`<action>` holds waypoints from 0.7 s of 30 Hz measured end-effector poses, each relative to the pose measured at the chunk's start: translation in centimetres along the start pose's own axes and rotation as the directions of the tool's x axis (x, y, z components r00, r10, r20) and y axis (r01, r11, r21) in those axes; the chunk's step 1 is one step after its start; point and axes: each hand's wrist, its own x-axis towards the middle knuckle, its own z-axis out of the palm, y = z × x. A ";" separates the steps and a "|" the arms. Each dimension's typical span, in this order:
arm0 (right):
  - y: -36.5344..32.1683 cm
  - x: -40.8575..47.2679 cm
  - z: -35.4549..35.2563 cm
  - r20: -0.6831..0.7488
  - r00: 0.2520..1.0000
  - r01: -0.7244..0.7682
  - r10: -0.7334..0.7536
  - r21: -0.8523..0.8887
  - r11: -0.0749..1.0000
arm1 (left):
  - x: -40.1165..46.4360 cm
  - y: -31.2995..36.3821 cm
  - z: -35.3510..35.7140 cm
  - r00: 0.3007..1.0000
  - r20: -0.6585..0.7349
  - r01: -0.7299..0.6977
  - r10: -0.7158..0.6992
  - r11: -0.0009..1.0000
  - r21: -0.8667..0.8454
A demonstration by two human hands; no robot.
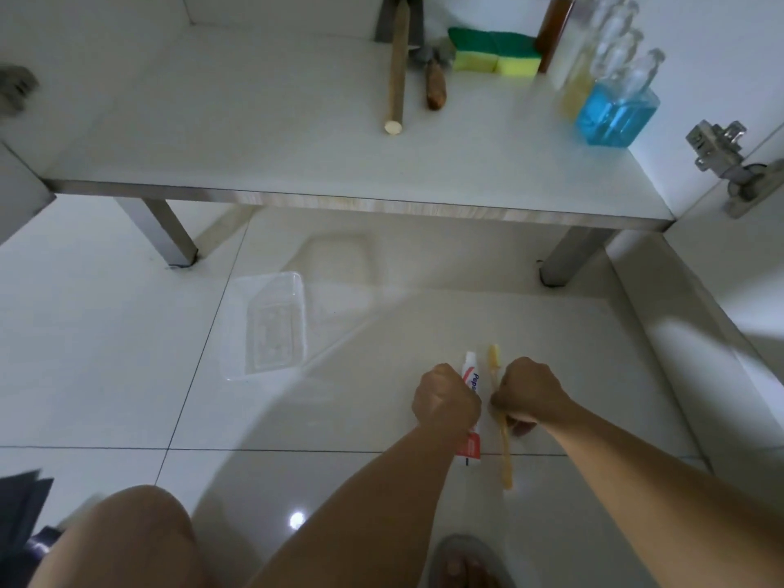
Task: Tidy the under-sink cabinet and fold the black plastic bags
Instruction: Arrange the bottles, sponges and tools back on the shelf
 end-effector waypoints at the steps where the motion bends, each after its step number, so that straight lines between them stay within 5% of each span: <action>1: -0.1 0.0 0.1 -0.004 1.000 -0.009 0.009 -0.006 1.000 | -0.1 0.0 0.1 1.000 -0.008 0.001 -0.001 1.000 -0.007; 21: -0.5 -0.4 -1.5 -0.012 0.998 0.067 -0.066 0.191 0.979 | 2.0 -0.7 -2.4 0.994 0.074 0.096 -0.083 0.977 -0.193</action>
